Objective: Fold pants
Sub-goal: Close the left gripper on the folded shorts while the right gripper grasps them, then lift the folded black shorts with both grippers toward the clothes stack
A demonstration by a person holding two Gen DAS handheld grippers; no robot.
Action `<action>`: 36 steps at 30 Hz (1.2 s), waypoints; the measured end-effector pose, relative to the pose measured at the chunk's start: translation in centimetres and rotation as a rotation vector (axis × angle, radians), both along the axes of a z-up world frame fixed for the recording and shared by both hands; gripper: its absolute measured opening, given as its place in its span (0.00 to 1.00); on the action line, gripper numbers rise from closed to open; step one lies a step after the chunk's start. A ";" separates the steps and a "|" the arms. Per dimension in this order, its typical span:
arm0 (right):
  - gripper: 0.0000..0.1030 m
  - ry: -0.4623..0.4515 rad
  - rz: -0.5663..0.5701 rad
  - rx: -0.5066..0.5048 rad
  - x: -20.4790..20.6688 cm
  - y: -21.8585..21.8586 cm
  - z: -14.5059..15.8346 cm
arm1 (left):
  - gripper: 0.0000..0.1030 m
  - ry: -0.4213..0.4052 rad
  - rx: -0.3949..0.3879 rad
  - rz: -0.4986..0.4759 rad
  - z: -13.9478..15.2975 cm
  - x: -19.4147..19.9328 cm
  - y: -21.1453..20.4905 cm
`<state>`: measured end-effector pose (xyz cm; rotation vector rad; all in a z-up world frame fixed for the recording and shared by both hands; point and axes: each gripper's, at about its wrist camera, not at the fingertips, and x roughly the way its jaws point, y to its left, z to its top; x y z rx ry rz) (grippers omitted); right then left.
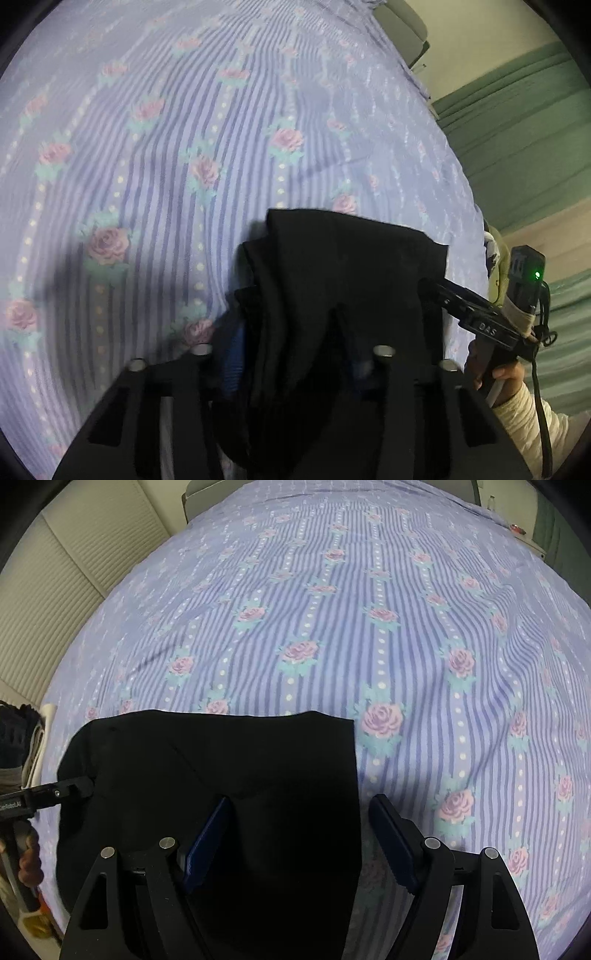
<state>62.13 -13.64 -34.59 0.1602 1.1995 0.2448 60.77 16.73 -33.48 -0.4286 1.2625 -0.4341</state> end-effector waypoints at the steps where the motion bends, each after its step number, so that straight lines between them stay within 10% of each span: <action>1: 0.70 0.002 0.000 0.010 0.1 -0.1 0.1 | 0.33 -0.018 -0.001 -0.002 0.5 -0.2 0.1; 9: 0.59 0.005 0.011 0.028 0.6 0.1 -0.3 | 0.46 0.005 0.001 0.003 -1.7 0.7 -0.5; 18: 0.13 -0.022 -0.031 0.040 -0.6 -0.9 2.5 | 0.27 -0.047 0.071 0.002 1.8 -0.4 -1.7; 36: 0.10 -0.208 -0.020 0.031 -10.9 -2.5 15.9 | 0.23 -0.230 0.109 0.037 13.3 -9.5 -3.4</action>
